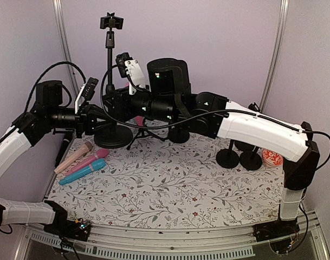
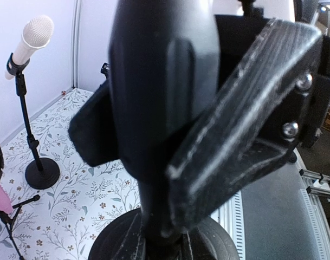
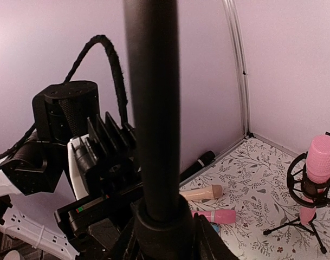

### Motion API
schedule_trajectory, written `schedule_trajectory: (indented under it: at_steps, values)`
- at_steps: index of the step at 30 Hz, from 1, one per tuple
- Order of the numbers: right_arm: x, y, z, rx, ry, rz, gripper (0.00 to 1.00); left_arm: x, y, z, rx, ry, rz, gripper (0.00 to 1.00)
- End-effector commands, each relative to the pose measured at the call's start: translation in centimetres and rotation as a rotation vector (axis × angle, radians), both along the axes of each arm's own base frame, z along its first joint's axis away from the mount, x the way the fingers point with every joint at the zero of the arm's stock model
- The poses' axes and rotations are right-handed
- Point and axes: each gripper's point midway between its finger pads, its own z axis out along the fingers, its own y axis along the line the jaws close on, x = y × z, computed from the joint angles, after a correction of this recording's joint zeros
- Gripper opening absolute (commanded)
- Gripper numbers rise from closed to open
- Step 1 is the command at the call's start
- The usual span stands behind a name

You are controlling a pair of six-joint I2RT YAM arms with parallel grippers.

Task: Remove the microphone from the stand
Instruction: Unscrew the knob on the stand of the microphone stand.

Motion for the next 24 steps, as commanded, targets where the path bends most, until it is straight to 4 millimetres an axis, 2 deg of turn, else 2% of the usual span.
schedule_trajectory:
  at_steps: [1,4,10,14,18,24]
  values:
    - [0.0,-1.8,3.1,0.099,-0.021,0.026,0.30,-2.0,0.1,1.7,-0.048,-0.068,-0.084,0.00]
    - [-0.1,-2.4,3.7,0.120,-0.017,0.044,0.47,-2.4,0.2,1.3,-0.044,-0.061,-0.099,0.00]
    - [0.3,-2.2,3.1,0.109,0.003,0.058,0.49,-2.6,0.2,1.2,-0.044,-0.062,-0.108,0.00]
    - [0.1,-1.8,2.9,0.103,0.009,0.080,0.56,-2.6,0.2,1.0,-0.040,-0.059,-0.111,0.00]
    - [-0.1,-1.8,3.2,0.108,0.004,0.096,0.57,-2.5,0.1,0.7,-0.035,-0.053,-0.105,0.00]
    - [-0.5,-2.2,4.2,0.123,-0.015,0.114,0.47,-2.1,0.1,0.4,-0.027,-0.051,-0.093,0.00]
